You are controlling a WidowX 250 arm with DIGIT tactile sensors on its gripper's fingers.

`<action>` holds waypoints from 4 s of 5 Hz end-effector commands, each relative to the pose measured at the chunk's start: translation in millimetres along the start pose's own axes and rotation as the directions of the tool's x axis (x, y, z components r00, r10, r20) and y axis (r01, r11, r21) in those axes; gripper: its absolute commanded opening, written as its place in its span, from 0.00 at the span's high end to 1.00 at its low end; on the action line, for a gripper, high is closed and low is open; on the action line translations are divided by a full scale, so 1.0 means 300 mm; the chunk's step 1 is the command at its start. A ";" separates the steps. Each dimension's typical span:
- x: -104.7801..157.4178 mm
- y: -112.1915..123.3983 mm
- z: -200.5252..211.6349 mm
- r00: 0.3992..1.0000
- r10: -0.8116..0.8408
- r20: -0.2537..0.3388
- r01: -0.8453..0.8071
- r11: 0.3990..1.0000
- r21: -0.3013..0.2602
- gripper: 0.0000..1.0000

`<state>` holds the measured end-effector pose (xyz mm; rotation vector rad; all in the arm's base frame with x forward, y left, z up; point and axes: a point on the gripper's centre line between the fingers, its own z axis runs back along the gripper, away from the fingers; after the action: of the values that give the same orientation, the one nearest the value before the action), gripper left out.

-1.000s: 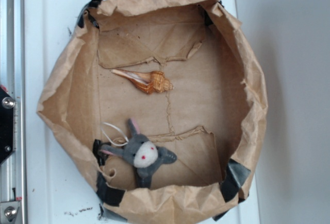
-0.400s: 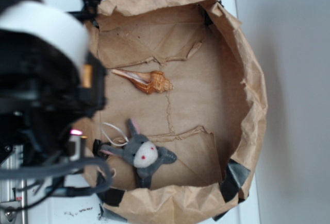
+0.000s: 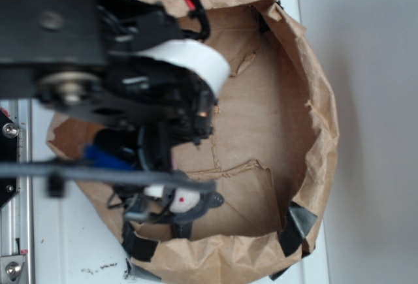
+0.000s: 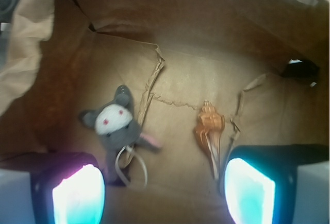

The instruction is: Grab the shell.

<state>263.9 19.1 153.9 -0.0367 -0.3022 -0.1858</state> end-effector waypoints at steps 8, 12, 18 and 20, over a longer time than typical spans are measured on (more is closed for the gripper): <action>0.019 0.238 -0.255 1.000 -0.014 -0.017 0.016 0.994 0.106 0.00; -0.075 0.246 -0.245 0.999 -0.022 -0.040 0.025 0.997 0.080 0.00; -0.017 0.146 -0.352 0.997 0.010 -0.080 -0.005 0.997 0.073 0.00; -0.033 0.151 -0.389 0.998 -0.013 -0.059 0.020 0.993 0.115 1.00</action>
<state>290.6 61.6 30.6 0.0705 -0.2178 -0.1608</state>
